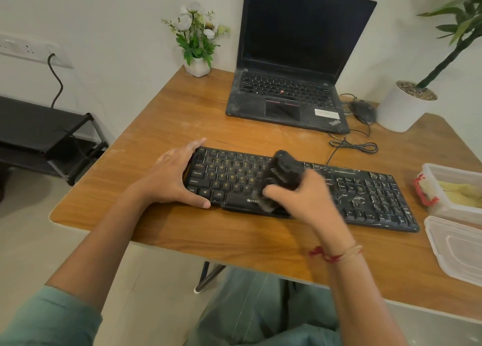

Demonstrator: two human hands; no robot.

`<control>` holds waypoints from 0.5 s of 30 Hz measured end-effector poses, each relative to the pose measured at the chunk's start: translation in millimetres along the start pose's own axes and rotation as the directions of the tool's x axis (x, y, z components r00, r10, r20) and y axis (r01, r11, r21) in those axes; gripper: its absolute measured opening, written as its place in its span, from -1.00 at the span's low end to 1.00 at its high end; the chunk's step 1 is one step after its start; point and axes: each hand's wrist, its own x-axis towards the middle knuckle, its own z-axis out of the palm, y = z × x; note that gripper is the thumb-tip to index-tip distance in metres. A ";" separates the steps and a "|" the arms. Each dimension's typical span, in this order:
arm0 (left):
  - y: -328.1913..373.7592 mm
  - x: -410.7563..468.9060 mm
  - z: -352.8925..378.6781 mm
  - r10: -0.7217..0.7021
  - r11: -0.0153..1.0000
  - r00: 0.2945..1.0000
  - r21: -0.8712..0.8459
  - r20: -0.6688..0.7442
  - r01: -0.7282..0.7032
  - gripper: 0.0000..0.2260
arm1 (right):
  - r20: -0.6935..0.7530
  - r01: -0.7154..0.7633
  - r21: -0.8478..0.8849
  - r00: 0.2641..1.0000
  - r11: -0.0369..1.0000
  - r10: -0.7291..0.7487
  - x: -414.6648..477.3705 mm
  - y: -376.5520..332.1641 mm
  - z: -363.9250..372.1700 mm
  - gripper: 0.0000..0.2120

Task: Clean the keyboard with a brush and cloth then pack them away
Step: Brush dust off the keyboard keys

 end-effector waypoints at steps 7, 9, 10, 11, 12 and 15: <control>-2.1 0.5 0.5 -0.002 1.000 1.000 0.011 0.005 0.002 0.21 | -0.055 0.058 -0.089 0.996 0.994 -0.063 -3.6 -2.3 1.7 -0.78; -1.2 0.7 0.1 -0.001 1.000 1.000 0.012 0.009 0.000 0.22 | 0.133 0.036 0.044 0.990 0.998 -0.041 -6.9 -9.0 14.5 -0.81; -0.7 0.7 -0.4 0.001 1.000 1.000 0.011 0.011 -0.001 0.22 | 0.170 0.013 0.083 0.985 0.996 -0.027 -7.5 -8.8 17.1 -0.81; -0.4 0.4 -0.5 0.001 1.000 1.000 0.008 0.011 -0.001 0.22 | 0.151 0.008 0.085 0.988 0.996 -0.020 -6.9 -6.4 15.9 -0.81; -0.1 0.0 -0.8 0.001 1.000 1.000 0.004 0.011 -0.001 0.22 | 0.091 0.011 0.070 0.996 0.998 -0.017 -5.1 -3.6 12.3 -0.83; -0.8 -0.1 -0.5 0.002 1.000 1.000 0.000 0.010 -0.002 0.20 | -0.245 0.003 -0.037 0.970 0.999 -0.012 1.7 10.7 -0.5 -0.77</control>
